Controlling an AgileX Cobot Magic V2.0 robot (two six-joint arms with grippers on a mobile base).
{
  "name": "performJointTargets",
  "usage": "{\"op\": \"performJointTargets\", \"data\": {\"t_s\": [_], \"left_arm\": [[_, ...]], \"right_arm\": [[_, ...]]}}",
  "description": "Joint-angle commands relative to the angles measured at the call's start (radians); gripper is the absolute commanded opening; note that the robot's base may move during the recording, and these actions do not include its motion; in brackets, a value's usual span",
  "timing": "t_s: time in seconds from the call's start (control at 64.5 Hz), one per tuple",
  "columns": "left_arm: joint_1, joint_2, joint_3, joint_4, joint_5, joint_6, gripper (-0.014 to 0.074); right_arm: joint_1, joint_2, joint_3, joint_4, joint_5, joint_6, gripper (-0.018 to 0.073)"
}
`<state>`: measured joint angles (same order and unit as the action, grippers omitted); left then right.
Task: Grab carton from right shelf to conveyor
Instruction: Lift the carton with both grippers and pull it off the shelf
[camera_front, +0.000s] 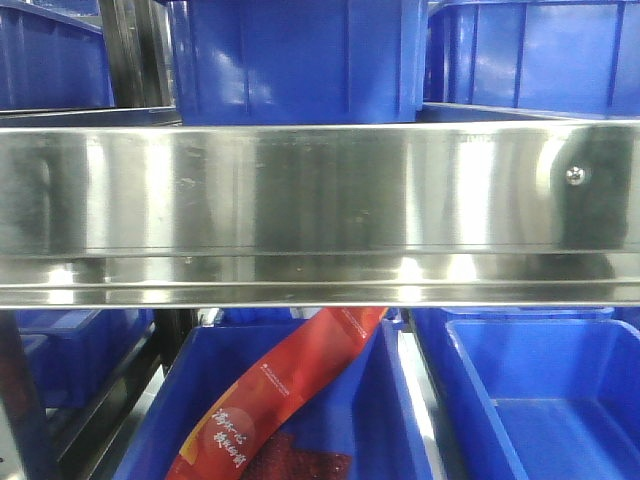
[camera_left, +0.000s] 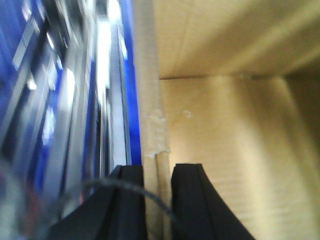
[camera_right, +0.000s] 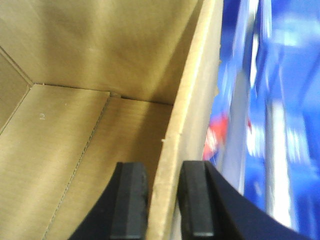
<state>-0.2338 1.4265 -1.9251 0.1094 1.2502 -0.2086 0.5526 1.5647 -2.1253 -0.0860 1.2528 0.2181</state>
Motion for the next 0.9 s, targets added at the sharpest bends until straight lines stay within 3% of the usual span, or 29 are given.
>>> {"op": "performJointTargets", "data": {"t_s": [0.0,0.124,0.248,0.465,0.682,0.883], "left_arm": [[-0.056,-0.057,0.083,0.036,-0.029,-0.048,-0.0017],[-0.146,-0.114,0.170,0.092,-0.029,-0.125,-0.0017],[-0.227,-0.148,0.225,0.102,-0.029,-0.164,-0.0017],[-0.340,-0.177,0.252,0.104,-0.029,-0.214,-0.0017],[-0.363,-0.177,0.227,0.181,-0.029,-0.246,-0.0017],[-0.363,-0.175,0.215,0.185,-0.029,-0.248,-0.0017]], "right_arm": [[0.035,-0.062,0.081,-0.012,-0.032,-0.002,-0.0067],[0.083,-0.114,0.210,-0.031,-0.032,0.011,-0.0067],[0.118,-0.172,0.312,-0.035,-0.032,0.028,-0.0067],[0.149,-0.264,0.342,-0.035,-0.032,0.028,-0.0067],[0.149,-0.305,0.342,-0.035,-0.032,0.028,-0.0067],[0.149,-0.299,0.342,-0.035,-0.032,0.028,-0.0067]]}}
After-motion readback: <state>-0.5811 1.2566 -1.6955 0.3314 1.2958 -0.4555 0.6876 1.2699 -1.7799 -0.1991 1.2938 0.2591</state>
